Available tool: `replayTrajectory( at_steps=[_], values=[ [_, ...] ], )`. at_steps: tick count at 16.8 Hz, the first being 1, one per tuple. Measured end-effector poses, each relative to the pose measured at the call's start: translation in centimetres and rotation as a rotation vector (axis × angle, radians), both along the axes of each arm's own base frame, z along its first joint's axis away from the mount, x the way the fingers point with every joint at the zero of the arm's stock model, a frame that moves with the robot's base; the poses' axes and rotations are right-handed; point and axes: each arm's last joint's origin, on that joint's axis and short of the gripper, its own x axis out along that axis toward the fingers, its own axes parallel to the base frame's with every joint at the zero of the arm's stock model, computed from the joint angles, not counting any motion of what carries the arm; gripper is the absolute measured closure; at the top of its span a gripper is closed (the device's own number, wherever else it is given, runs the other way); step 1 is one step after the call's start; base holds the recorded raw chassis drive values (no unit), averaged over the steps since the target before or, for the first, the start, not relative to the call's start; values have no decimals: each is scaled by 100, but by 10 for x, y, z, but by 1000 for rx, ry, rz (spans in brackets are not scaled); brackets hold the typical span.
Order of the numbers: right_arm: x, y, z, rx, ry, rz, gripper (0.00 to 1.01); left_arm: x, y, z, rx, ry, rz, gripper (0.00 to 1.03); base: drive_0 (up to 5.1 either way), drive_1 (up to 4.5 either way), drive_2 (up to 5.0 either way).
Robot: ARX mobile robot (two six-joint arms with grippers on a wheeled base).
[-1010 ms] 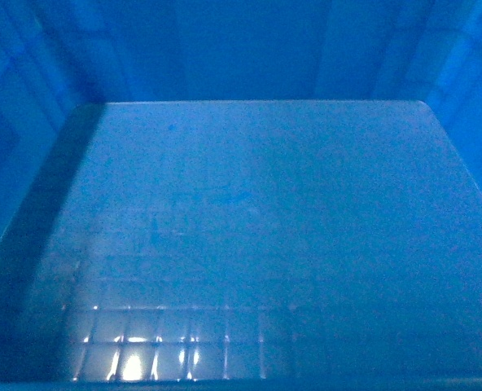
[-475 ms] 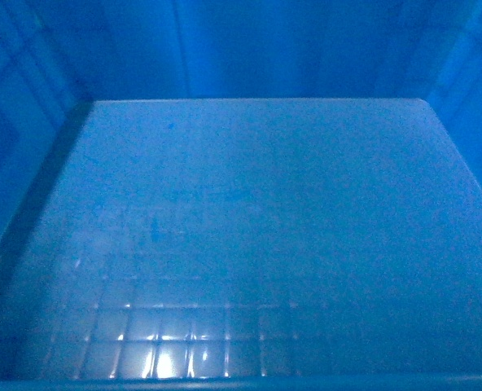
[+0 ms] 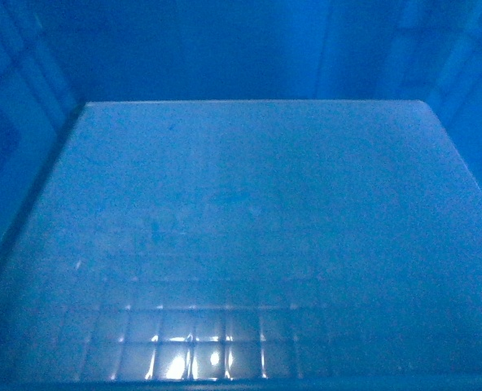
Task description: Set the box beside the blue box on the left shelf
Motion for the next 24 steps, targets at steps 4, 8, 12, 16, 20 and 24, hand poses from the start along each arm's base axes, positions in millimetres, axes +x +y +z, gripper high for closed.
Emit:
replayTrajectory(
  at_steps=[4,8,12,16,20,24],
  values=[
    [0,0,0,0,0,0,92,0,0,0,0,-1,0,95,-498,238,238],
    [0,0,0,1,-2,0,92,0,0,0,-1,-4,0,95,-488,248,248],
    [0,0,0,0,-1,0,92,0,0,0,-1,-2,0,95,-488,249,249],
    [0,0,0,1,-2,0,92,0,0,0,-1,-2,0,95,-490,246,246],
    [0,0,0,1,-1,0,92,0,0,0,1,2,0,95,-244,124,124],
    [0,0,0,1,-2,2,92,0,0,0,-1,-4,4,95,0,0,0]
  ],
)
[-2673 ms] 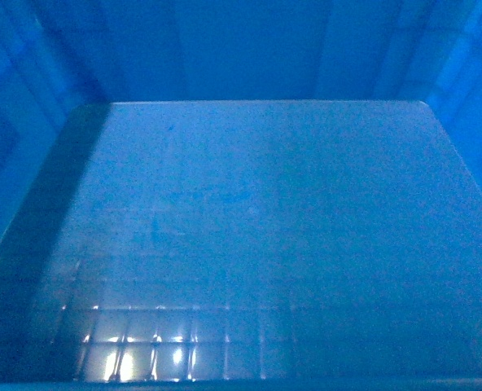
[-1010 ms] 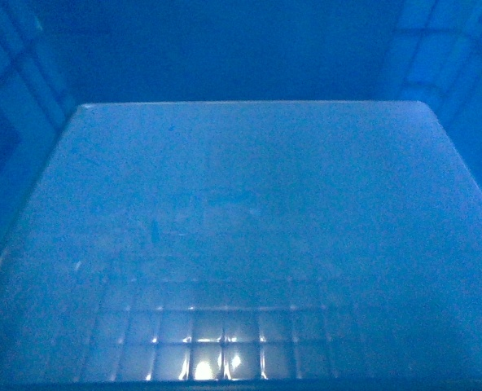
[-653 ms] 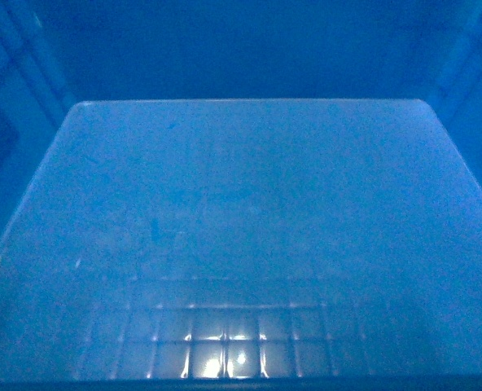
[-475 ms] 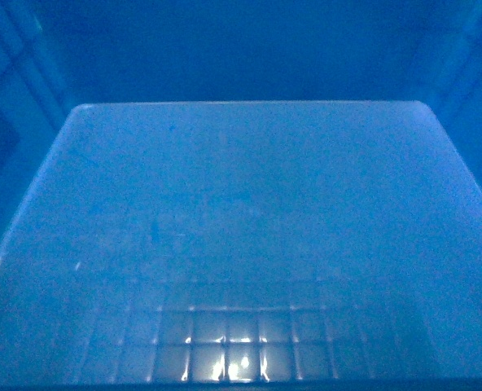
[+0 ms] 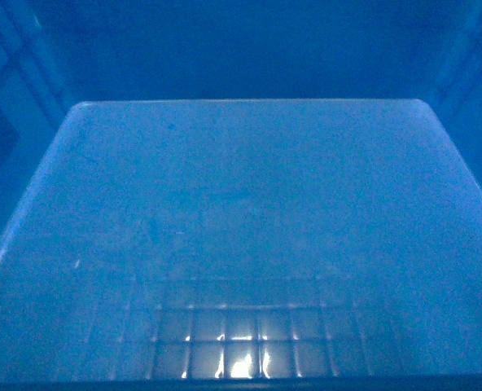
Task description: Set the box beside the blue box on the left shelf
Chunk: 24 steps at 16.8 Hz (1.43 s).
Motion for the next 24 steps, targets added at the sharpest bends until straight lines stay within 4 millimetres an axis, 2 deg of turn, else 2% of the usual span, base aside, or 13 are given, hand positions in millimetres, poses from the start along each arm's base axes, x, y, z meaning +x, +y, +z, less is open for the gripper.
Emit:
replayTrajectory(
  at_steps=[24],
  values=[
    [0,0,0,0,0,-1,92,0,0,0,0,1,-2,95,0,0,0]
  ],
)
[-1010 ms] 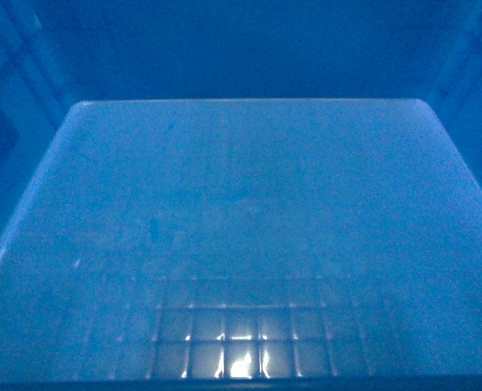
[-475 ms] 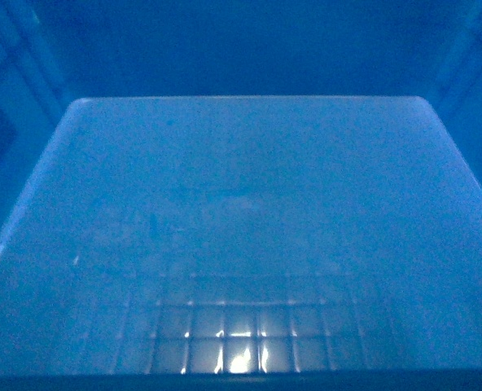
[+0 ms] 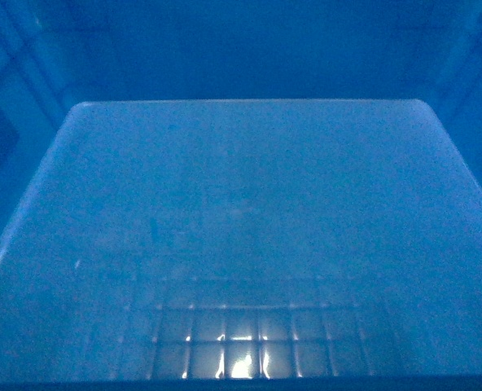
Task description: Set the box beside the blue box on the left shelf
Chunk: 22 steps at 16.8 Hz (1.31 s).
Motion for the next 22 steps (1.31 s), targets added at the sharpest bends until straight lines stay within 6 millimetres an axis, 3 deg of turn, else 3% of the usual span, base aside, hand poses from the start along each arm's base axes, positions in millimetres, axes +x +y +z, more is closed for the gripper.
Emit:
replayTrajectory(
  at_steps=[22],
  values=[
    [0,0,0,0,1,0,92,0,0,-1,-3,3,-1,95,0,0,0]
  ],
)
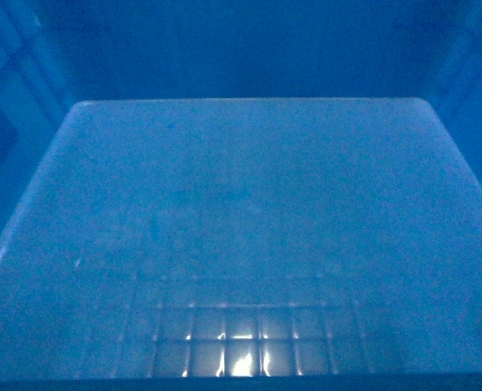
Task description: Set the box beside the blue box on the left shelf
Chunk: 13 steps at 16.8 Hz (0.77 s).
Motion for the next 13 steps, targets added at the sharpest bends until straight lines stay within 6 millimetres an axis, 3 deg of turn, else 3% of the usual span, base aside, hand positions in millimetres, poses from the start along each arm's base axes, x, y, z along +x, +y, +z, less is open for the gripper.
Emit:
replayTrajectory(
  at_steps=[13],
  values=[
    [0,0,0,0,-1,0,92,0,0,0,-1,-3,0,95,0,0,0]
  ],
)
